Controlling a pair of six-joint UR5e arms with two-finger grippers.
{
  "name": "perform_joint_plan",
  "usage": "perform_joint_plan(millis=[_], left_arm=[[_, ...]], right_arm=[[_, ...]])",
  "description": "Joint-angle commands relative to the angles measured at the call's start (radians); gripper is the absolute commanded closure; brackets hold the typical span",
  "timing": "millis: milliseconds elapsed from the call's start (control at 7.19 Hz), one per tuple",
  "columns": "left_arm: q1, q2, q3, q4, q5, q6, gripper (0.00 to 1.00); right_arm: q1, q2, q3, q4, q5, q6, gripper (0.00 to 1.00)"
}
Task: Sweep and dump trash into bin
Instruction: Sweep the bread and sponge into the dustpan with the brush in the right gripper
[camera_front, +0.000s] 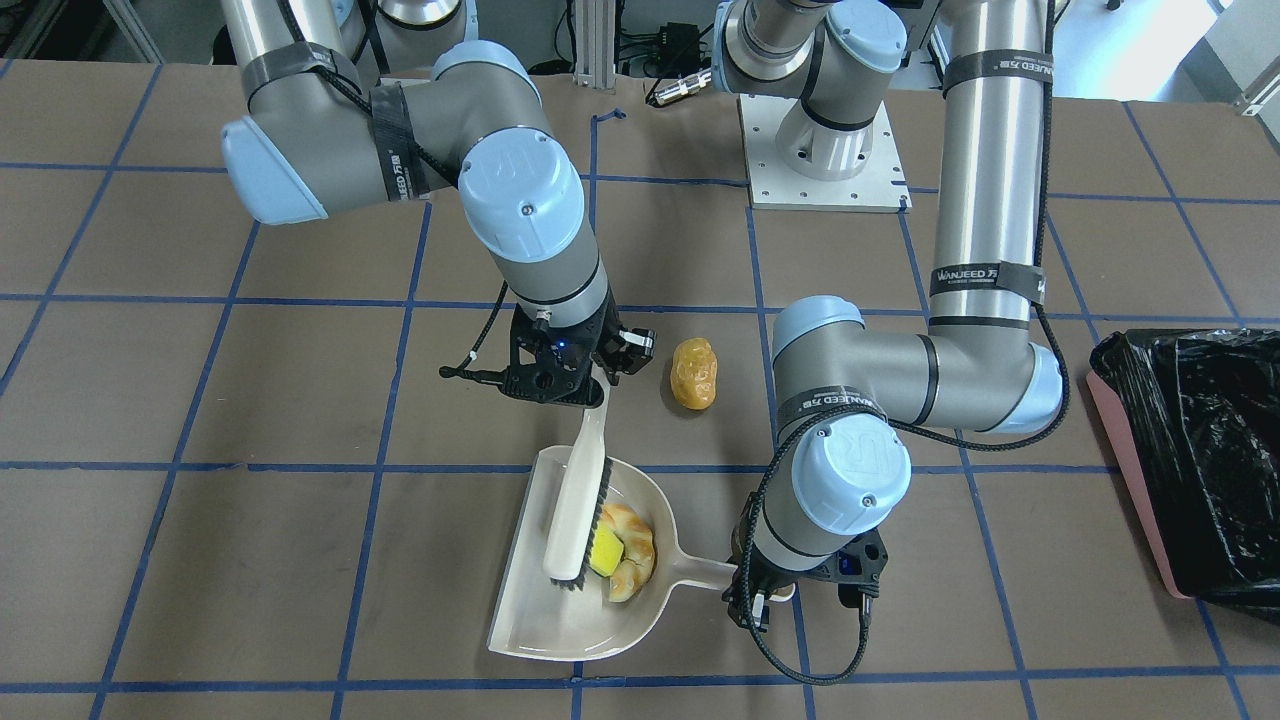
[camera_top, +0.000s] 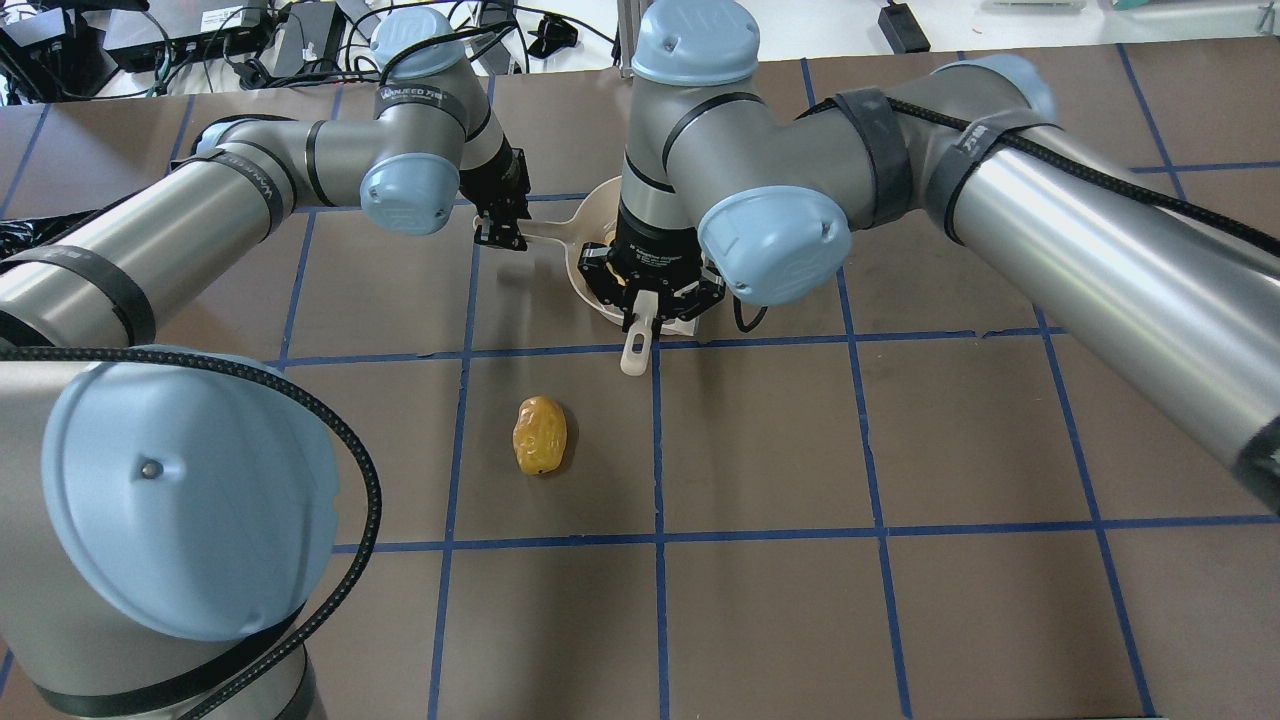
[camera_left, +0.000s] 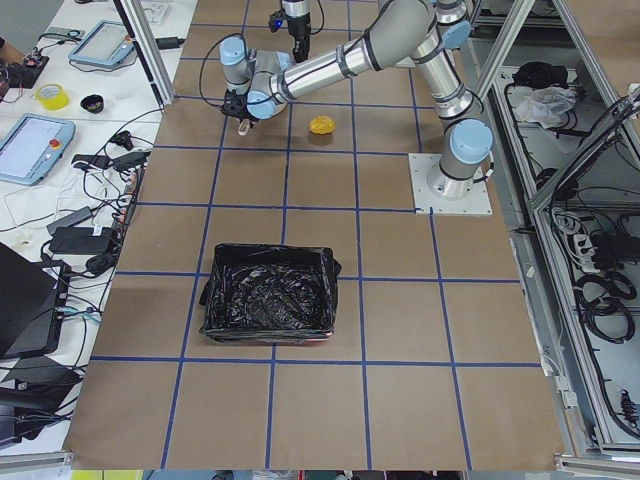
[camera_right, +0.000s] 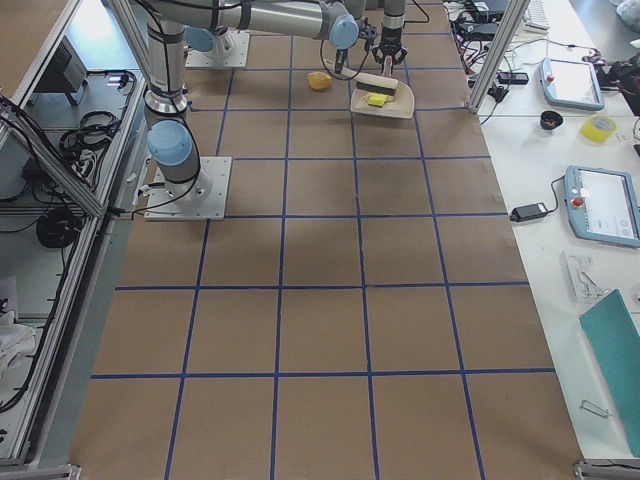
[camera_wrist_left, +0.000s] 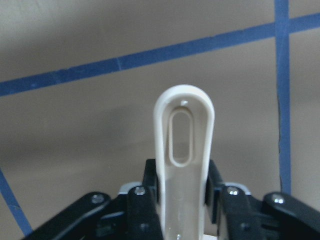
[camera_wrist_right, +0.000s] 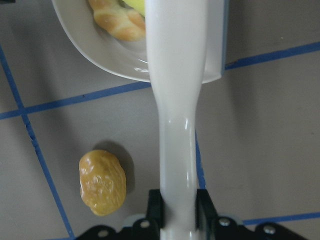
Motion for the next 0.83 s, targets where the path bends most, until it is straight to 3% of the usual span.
perform_joint_plan(millis=[0, 139, 556, 695], left_arm=[[0.03, 0.001, 0.001, -0.001, -0.023, 0.031, 1.0], [0.051, 0.016, 0.003, -0.01, -0.038, 0.045, 1.0], [0.091, 0.082, 0.029, -0.148, -0.018, 0.1, 1.0], [0.116, 0.116, 0.026, -0.195, 0.047, 0.112, 1.0]], right_arm=[[-0.004, -0.059, 0.001, 0.09, -0.041, -0.016, 1.0], [-0.006, -0.061, 0.007, 0.097, -0.081, -0.041, 1.0], [0.002, -0.13, 0.065, 0.166, -0.069, -0.033, 1.0], [0.009, -0.169, 0.107, 0.174, -0.07, -0.035, 1.0]])
